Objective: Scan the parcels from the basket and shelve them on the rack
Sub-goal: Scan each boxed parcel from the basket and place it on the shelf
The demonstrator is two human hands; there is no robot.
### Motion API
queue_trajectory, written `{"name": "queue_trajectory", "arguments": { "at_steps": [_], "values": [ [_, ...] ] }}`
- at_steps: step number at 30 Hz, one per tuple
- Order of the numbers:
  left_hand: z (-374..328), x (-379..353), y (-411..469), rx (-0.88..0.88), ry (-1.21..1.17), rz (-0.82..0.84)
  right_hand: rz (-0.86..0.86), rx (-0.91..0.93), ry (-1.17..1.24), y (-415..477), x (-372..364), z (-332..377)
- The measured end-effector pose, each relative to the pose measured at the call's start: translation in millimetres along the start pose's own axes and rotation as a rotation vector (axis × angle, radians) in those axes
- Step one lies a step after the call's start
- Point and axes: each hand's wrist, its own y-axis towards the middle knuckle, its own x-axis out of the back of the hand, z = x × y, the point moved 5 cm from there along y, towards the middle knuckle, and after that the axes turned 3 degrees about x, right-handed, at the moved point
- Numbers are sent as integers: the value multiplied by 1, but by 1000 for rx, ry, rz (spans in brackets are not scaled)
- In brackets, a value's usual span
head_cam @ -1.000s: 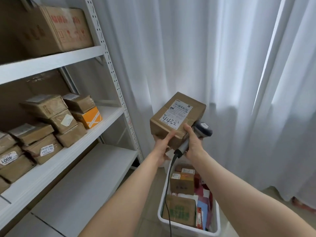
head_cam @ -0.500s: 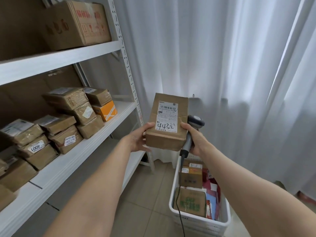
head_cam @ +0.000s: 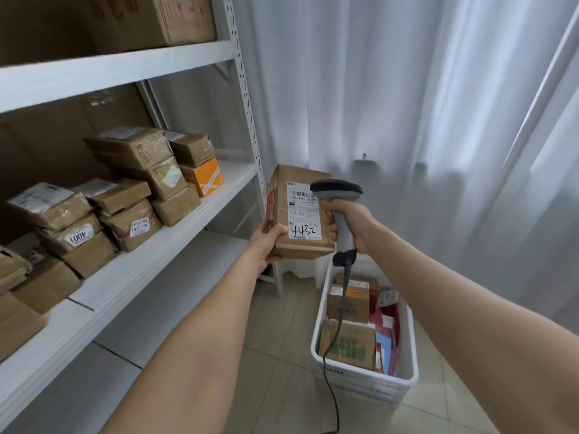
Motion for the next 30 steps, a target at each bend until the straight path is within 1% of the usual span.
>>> {"name": "queue_trajectory", "arguments": {
  "at_steps": [4, 11, 14, 20, 25, 27, 30],
  "values": [
    [11, 8, 0, 25, -47, -15, -11, -15, -34, -3, -9, -4],
    [16, 23, 3, 41, -103, -24, 93, -75, -73, -10, -24, -1],
    [16, 26, 5, 52, -135, -36, 105, -85, -108, -12, -29, 5],
    [13, 29, 8, 57, -134, -39, 83, -73, -164, -15, -29, 18],
    [3, 32, 6, 49, -102, -44, 72, -78, -109, -15, -31, 27],
    [-4, 35, 5, 38, -65, -52, 62, -39, -70, -13, -33, 31],
    [-23, 40, 0, 19, 4, -77, -52, 56, -12, -8, -32, 39]
  ]
}}
